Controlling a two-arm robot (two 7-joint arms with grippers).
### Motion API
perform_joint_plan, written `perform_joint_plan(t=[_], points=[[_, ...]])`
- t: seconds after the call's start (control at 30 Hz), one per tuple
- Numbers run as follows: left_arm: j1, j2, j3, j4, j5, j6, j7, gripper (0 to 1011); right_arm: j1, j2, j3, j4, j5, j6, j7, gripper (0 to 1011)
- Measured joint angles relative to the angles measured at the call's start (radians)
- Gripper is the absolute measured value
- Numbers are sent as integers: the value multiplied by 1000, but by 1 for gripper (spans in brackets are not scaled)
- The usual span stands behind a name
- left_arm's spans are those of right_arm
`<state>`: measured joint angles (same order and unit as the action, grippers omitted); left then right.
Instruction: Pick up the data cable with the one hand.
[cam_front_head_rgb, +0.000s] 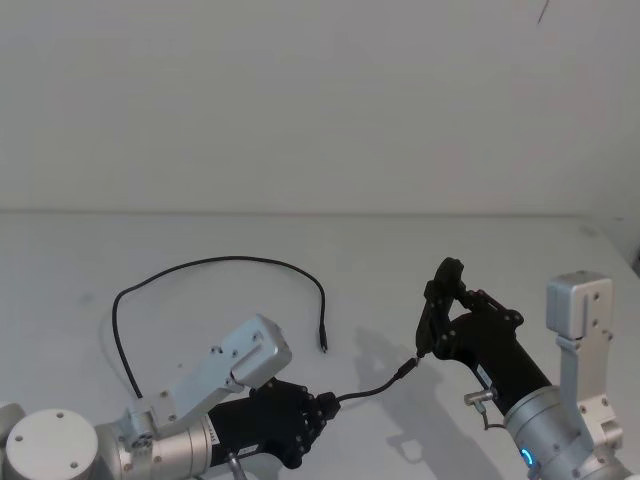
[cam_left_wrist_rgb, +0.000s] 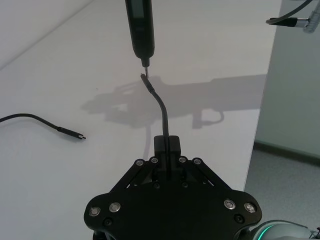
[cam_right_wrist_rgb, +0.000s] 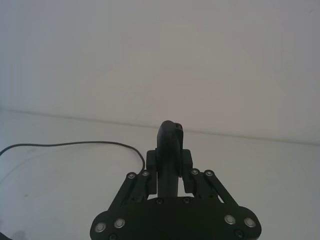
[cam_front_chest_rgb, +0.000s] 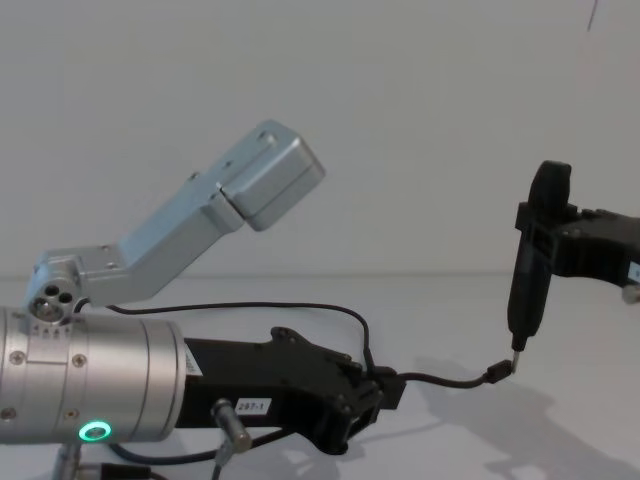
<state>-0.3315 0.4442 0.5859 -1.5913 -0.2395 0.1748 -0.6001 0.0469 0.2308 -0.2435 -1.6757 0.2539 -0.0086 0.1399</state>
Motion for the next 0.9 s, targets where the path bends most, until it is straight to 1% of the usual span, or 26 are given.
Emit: perform_joint_plan(t=[0.4,0.9], points=[[0,0,0,0,0,0,0,40,17,-9,11,32,-5,-11,14,279],[0,0,0,0,0,0,0,40,20,-24,21,30,-2,0,28,279]])
